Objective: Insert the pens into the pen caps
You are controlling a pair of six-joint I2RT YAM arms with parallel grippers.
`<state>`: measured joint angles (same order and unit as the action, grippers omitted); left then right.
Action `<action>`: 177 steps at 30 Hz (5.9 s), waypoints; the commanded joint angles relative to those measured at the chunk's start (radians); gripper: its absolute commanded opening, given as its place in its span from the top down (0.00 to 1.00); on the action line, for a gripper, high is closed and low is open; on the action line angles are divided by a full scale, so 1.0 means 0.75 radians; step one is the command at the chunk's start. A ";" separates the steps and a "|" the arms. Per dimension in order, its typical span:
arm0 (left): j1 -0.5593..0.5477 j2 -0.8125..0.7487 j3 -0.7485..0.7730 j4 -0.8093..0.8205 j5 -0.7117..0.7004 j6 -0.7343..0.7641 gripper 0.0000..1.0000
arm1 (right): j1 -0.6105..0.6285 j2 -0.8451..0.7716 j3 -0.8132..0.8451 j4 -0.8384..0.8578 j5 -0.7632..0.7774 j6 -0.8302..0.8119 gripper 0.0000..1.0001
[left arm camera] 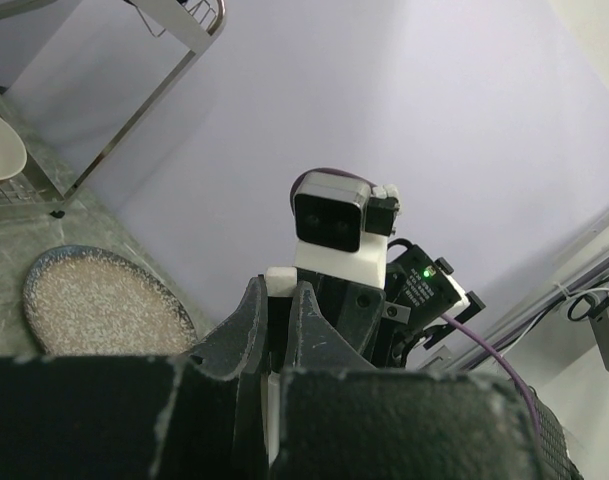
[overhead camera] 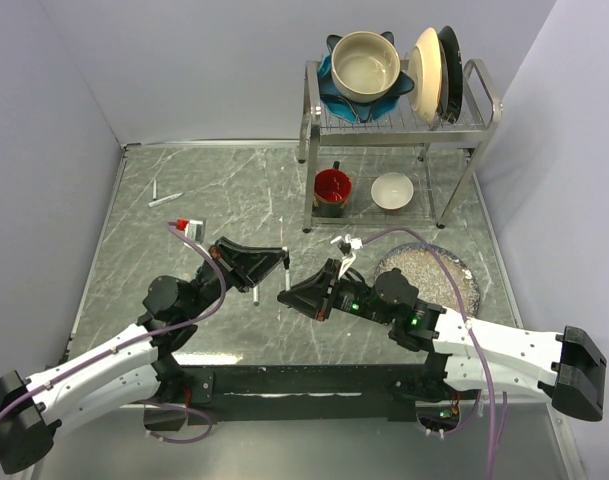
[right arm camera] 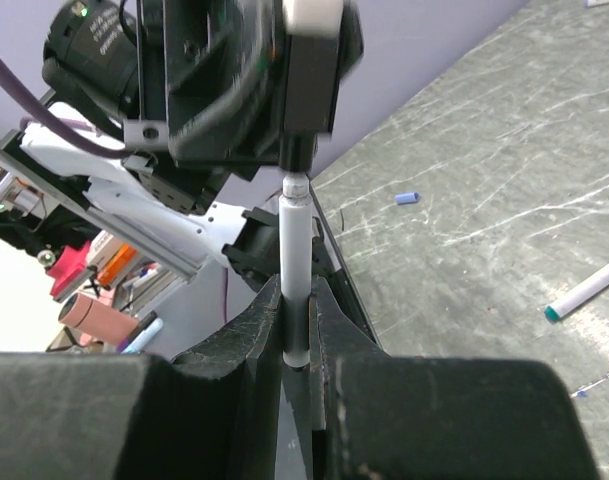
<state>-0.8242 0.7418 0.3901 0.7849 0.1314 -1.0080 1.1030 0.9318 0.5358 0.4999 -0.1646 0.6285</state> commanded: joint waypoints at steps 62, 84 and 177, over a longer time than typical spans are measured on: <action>-0.104 0.064 0.139 -0.183 0.203 0.091 0.99 | -0.016 -0.160 0.251 -0.096 0.248 -0.163 1.00; -0.208 0.115 -0.133 -0.153 0.205 0.092 0.99 | -0.378 0.146 0.789 -0.147 0.019 -0.241 1.00; 0.260 1.034 1.055 -1.742 -0.746 0.358 0.31 | -0.554 -0.747 -0.093 -0.636 -0.284 -0.175 0.03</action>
<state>-0.7326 1.6268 1.1542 -0.4797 -0.4385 -0.7643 0.6846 0.4149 0.4725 0.0177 -0.3965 0.5102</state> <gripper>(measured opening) 0.699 0.971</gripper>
